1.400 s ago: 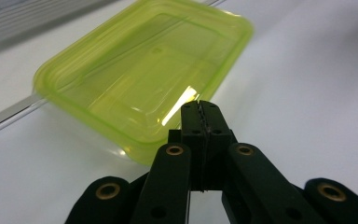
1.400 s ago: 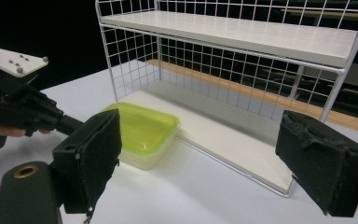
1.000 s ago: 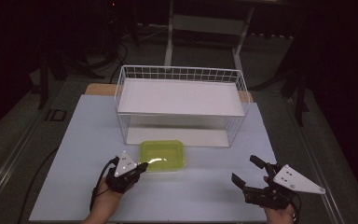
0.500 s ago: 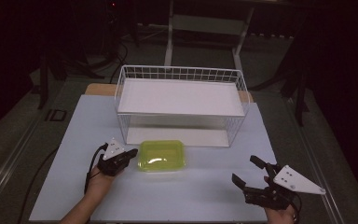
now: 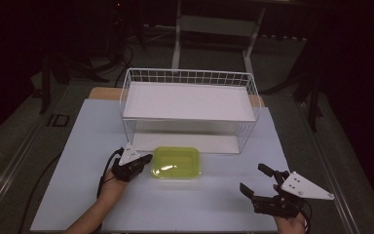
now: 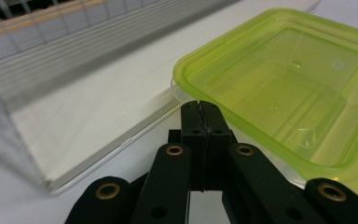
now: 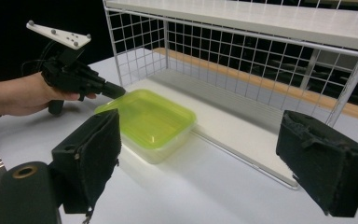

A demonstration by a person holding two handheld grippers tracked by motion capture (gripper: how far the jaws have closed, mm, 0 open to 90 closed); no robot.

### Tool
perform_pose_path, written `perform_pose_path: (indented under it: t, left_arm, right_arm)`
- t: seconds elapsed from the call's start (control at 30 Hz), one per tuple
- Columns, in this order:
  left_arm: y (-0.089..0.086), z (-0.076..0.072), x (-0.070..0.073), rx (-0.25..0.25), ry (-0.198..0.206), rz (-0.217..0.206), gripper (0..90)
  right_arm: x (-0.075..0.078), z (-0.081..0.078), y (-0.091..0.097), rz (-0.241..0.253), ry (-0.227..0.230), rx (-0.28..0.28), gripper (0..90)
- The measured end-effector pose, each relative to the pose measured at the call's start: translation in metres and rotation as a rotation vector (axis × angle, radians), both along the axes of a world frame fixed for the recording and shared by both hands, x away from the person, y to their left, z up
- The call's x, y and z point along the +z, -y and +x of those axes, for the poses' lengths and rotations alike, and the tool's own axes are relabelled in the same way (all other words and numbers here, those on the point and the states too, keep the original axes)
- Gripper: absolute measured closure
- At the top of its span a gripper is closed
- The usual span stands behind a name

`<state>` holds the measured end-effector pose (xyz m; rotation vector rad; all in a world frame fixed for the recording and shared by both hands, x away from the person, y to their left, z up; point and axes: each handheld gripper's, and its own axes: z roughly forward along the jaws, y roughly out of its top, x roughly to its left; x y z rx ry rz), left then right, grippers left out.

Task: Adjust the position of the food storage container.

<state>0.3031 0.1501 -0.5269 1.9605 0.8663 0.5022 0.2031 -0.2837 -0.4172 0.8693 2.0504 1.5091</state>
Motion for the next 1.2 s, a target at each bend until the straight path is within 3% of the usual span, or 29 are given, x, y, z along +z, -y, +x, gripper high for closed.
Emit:
perform_pose_path:
  t: [0.23, 0.53, 0.73, 0.8, 0.87, 0.93, 1.0, 1.03, 1.07, 1.13, 1.2]
  left_arm:
    - [0.015, -0.001, 0.001, -0.035, -0.001, 0.001, 90.0]
    - [0.030, 0.001, 0.004, -0.061, -0.002, -0.006, 90.0]
    - [0.036, 0.001, 0.004, -0.072, -0.021, -0.020, 90.0]
    - [0.034, 0.000, 0.008, -0.066, 0.000, -0.009, 88.8]
    - [0.029, -0.001, 0.014, -0.056, 0.006, -0.014, 83.9]
    - [0.025, -0.003, 0.021, -0.036, 0.005, -0.032, 74.5]
    - [0.022, -0.002, 0.029, -0.017, -0.066, -0.067, 58.3]
    - [0.020, -0.002, 0.032, 0.000, -0.073, -0.084, 54.1]
    - [0.018, -0.003, 0.034, -0.010, -0.059, -0.114, 47.9]
    - [0.014, -0.005, 0.038, -0.041, -0.053, -0.151, 33.5]
    - [0.013, -0.005, 0.041, -0.064, -0.072, -0.177, 25.7]
  right_arm:
    - [-0.003, 0.003, 0.000, -0.007, -0.007, 0.001, 13.9]
    - [-0.002, 0.002, -0.004, -0.031, 0.039, -0.011, 14.2]
    - [0.000, 0.002, -0.003, -0.032, 0.041, -0.021, 14.2]
    - [0.001, 0.005, -0.002, -0.040, 0.039, -0.022, 14.3]
    - [0.002, 0.009, 0.000, -0.031, 0.035, -0.029, 14.8]
    - [0.000, 0.015, 0.001, -0.005, -0.014, -0.016, 14.9]
    - [-0.003, 0.021, 0.001, -0.010, -0.055, -0.008, 14.9]
    - [-0.004, 0.024, 0.000, -0.022, -0.069, -0.009, 15.8]
    - [-0.005, 0.026, -0.002, -0.039, -0.088, -0.013, 18.0]
    - [-0.007, 0.031, -0.005, -0.064, -0.078, -0.014, 18.0]
    - [-0.008, 0.035, -0.008, -0.063, -0.073, -0.002, 18.2]
